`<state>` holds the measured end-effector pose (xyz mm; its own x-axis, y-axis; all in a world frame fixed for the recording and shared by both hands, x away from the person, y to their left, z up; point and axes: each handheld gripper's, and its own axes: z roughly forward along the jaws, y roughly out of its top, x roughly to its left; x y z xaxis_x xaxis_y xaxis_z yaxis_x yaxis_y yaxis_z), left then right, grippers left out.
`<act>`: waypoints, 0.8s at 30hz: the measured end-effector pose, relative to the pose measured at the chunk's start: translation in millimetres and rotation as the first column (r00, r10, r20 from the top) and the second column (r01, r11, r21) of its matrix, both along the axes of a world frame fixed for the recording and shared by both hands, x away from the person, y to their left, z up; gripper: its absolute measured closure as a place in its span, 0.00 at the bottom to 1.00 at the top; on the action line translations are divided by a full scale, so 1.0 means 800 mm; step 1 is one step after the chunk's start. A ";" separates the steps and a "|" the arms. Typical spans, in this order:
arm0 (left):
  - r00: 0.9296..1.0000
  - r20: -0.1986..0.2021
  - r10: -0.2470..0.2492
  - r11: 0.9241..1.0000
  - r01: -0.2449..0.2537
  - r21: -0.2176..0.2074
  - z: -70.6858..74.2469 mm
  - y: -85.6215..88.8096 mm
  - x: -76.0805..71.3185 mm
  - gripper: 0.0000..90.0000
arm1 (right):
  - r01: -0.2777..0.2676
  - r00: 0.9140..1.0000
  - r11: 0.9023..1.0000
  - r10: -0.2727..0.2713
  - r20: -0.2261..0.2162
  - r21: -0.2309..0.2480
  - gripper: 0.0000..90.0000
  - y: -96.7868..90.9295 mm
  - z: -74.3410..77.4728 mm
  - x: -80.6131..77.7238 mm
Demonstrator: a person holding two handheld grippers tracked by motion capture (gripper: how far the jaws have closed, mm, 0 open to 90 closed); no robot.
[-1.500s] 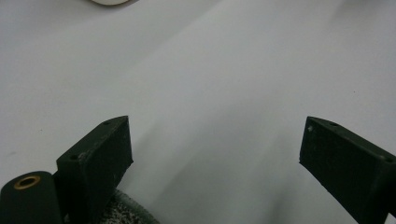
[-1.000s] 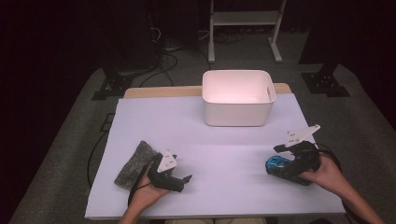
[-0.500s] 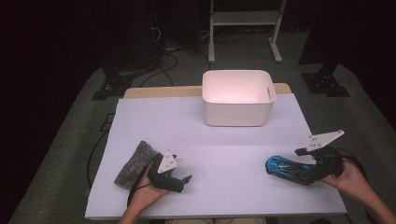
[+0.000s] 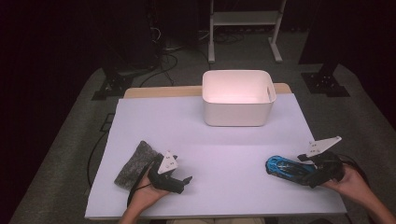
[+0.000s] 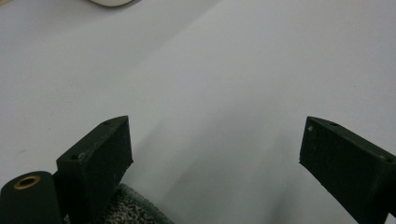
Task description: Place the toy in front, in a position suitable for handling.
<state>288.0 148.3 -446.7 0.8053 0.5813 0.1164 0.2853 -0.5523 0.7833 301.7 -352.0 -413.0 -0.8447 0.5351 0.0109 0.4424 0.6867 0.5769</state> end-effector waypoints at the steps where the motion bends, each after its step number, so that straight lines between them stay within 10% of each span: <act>1: 1.000 -0.001 0.002 1.000 -0.002 -0.007 0.000 0.000 0.000 0.09 | 0.001 1.000 1.000 -0.001 -0.003 0.006 0.15 0.000 -0.001 0.001; 24: 1.000 -0.013 0.004 1.000 -0.005 -0.005 0.000 0.001 -0.001 0.09 | -0.013 0.999 1.000 0.012 -0.035 -0.021 0.15 0.012 -0.036 0.019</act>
